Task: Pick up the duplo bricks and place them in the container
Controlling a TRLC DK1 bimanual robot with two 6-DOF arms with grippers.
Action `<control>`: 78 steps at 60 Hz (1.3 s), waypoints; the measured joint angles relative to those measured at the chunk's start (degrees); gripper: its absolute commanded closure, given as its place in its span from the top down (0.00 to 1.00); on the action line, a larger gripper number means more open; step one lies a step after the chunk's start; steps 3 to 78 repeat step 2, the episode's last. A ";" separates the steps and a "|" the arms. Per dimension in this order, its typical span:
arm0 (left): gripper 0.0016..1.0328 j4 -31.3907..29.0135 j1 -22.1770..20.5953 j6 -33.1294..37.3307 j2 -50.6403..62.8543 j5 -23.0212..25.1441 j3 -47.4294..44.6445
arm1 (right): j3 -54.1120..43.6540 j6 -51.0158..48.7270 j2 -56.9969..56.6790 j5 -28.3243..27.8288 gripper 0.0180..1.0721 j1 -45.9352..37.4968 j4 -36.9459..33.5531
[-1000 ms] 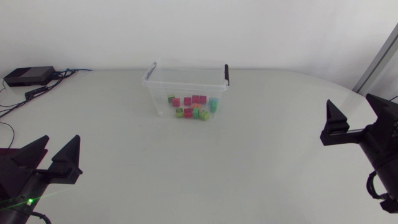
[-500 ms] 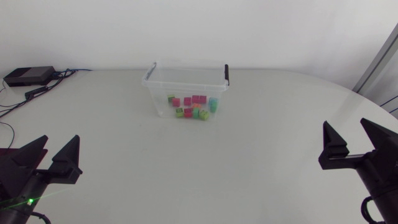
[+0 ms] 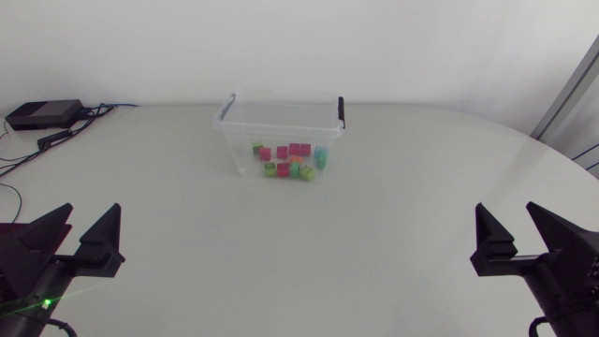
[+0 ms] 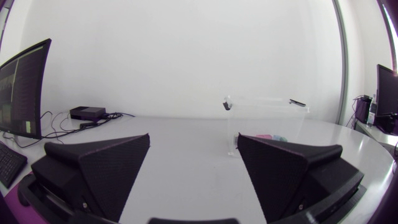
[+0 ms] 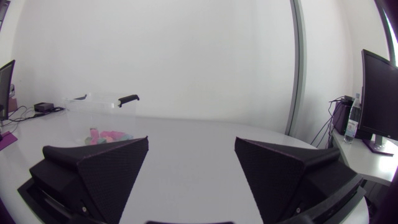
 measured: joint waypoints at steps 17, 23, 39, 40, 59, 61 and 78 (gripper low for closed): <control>0.95 0.00 0.00 -0.02 -0.02 0.00 0.00 | 0.00 0.02 0.00 -0.02 0.95 0.00 0.00; 0.95 0.00 0.00 -0.02 -0.02 0.00 0.00 | 0.00 0.02 0.00 -0.02 0.95 0.00 0.00; 0.95 0.00 0.00 -0.02 -0.02 0.00 0.00 | 0.00 0.02 0.00 -0.02 0.95 0.00 0.00; 0.95 0.00 0.00 -0.02 -0.02 0.00 0.00 | 0.00 0.02 0.00 -0.02 0.95 0.00 0.00; 0.95 0.00 0.00 -0.02 -0.02 0.00 0.00 | 0.00 0.02 0.00 -0.02 0.95 0.00 0.00; 0.95 0.00 0.00 -0.02 -0.02 0.00 0.00 | 0.00 0.02 0.00 -0.02 0.95 0.00 0.00; 0.95 0.00 0.00 -0.02 -0.02 0.00 0.00 | 0.00 0.02 0.00 -0.02 0.95 0.00 0.00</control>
